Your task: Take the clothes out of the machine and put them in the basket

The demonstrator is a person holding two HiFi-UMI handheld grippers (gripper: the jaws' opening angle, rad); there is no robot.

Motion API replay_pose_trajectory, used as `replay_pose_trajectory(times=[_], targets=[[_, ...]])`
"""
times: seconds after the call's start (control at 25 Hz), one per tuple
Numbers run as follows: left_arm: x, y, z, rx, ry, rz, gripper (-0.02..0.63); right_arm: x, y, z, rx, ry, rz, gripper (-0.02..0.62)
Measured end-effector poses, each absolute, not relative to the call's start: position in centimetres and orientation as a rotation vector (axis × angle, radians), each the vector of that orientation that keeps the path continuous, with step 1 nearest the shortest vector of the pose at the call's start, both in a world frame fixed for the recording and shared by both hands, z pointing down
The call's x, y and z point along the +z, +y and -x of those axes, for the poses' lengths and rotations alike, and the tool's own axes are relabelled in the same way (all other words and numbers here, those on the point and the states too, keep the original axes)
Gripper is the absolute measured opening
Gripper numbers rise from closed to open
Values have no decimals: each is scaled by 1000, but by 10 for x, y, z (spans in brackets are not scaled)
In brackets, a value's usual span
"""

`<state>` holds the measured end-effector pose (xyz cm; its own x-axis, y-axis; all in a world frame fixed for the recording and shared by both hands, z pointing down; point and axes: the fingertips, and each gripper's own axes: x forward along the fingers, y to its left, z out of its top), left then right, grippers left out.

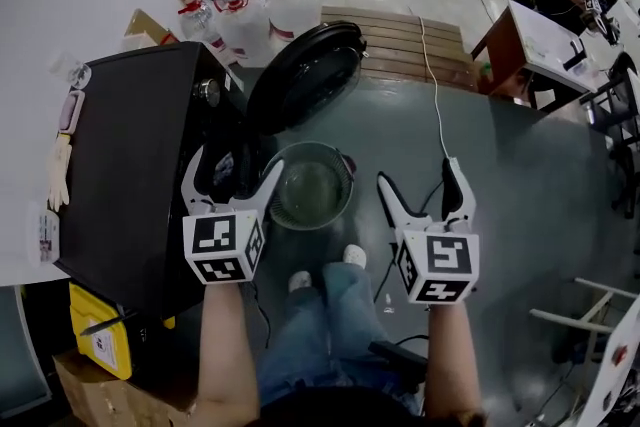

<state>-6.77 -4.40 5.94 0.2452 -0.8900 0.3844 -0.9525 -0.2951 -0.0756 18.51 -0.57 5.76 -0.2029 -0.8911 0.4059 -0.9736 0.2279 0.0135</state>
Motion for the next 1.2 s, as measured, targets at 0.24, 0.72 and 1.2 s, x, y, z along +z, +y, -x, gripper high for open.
replay_pose_trajectory(times=[0.24, 0.72, 1.2], targets=[[91, -67, 38, 620, -1729, -2285, 514, 90, -33, -206, 426, -2185, -1679, 432], [180, -82, 27, 702, -1660, -2155, 514, 172, -70, -205, 517, -2177, -1564, 431], [322, -82, 65, 758, -1556, -1991, 514, 299, -79, -156, 649, -2074, -1429, 430]])
